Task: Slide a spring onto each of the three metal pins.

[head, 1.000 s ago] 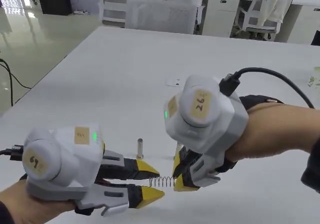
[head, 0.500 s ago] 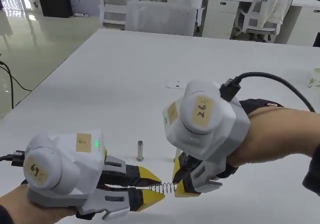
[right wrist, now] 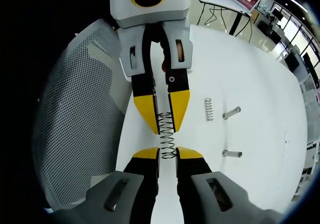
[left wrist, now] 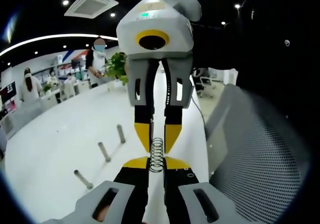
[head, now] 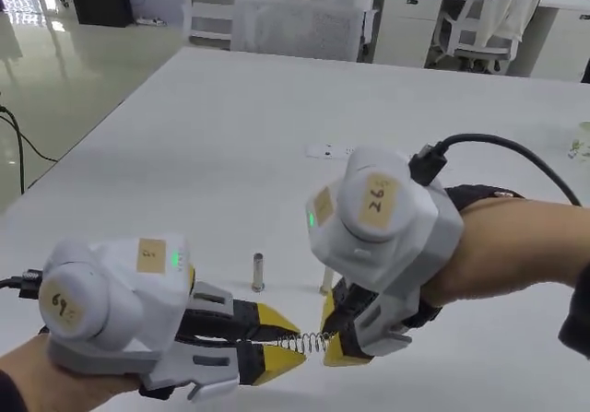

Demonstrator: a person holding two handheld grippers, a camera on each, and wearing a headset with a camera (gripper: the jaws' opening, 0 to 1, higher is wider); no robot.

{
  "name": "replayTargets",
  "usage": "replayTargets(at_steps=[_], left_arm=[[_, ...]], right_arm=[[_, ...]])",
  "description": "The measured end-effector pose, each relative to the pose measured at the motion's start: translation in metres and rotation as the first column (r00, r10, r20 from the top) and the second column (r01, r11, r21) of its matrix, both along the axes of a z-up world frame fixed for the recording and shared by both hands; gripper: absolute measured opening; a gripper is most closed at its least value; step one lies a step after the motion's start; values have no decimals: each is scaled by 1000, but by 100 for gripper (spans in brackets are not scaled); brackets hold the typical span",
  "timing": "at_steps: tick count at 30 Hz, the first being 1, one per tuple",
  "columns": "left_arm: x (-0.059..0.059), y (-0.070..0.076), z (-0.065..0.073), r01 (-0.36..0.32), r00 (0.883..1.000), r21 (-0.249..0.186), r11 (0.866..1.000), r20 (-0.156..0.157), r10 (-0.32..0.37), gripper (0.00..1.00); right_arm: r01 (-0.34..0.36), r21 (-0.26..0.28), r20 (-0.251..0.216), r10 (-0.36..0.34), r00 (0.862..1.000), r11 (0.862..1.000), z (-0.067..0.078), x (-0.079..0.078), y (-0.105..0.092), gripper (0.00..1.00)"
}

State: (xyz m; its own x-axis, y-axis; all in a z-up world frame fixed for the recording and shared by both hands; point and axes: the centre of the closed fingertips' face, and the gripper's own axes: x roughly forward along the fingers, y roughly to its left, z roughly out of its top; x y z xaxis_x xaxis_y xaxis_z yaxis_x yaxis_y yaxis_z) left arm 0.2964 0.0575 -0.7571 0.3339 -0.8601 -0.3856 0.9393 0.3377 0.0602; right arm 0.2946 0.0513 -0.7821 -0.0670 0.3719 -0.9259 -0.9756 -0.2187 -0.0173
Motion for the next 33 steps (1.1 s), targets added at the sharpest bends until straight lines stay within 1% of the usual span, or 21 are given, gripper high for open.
replayTargets(at_steps=[6,14,20,27,33], left_arm=[[-1,-2,5,1,1000,-29,1000,3,-1,2],[0,-2,3,-3,1000,-29,1000,-2,3,3],[0,-1,-2,-2,1000,-5,1000,-5,2,3],[-1,-1,-3,-2,1000,-3,1000,-6,2,3],[-1,-2,-4,3,1000,4,1000,-8,-3,3]], right_arm=[[7,-11,-12,-7,1000,1000,-8,1,-3,9],[9,0,-7,-9,1000,1000,-7,2,-3,8],[5,19,6,-5,1000,1000,5,1,0,8],[9,44,8,-10,1000,999,14,-1,5,8],[12,77,-5,-12,1000,997,22,-5,12,8]])
